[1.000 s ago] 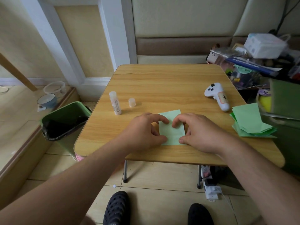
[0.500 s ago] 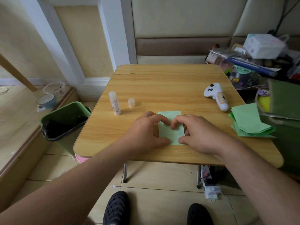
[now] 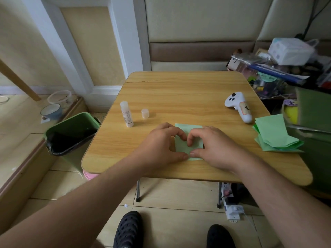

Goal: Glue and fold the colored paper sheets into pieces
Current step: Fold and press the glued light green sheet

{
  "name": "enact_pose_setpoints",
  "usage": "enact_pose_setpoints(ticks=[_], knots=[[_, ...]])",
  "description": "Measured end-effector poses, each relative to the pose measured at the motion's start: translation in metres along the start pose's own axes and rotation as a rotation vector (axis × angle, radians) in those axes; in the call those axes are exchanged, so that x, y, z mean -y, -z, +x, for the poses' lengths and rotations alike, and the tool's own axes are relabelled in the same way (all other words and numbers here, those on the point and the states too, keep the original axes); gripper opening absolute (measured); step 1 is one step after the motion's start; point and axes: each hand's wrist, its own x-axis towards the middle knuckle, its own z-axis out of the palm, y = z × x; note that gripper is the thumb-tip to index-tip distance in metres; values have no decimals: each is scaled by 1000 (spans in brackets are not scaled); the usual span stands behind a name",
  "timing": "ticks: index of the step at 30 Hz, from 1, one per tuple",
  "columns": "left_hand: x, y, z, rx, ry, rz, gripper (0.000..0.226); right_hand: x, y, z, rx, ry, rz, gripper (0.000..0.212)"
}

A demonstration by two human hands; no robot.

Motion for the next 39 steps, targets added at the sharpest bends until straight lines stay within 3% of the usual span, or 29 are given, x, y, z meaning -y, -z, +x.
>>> enact_pose_setpoints(ticks=[13, 21, 28, 39], knots=[[-3, 1, -1, 15, -8, 58, 46, -5, 1, -2, -4, -4, 29, 26], [-8, 5, -1, -7, 57, -28, 42, -11, 4, 0, -3, -16, 23, 28], [-6, -3, 5, -53, -18, 114, 42, -9, -1, 3, -14, -17, 3, 24], [-6, 6, 1, -2, 73, 73, 39, -27, 14, 2, -51, 8, 71, 28]])
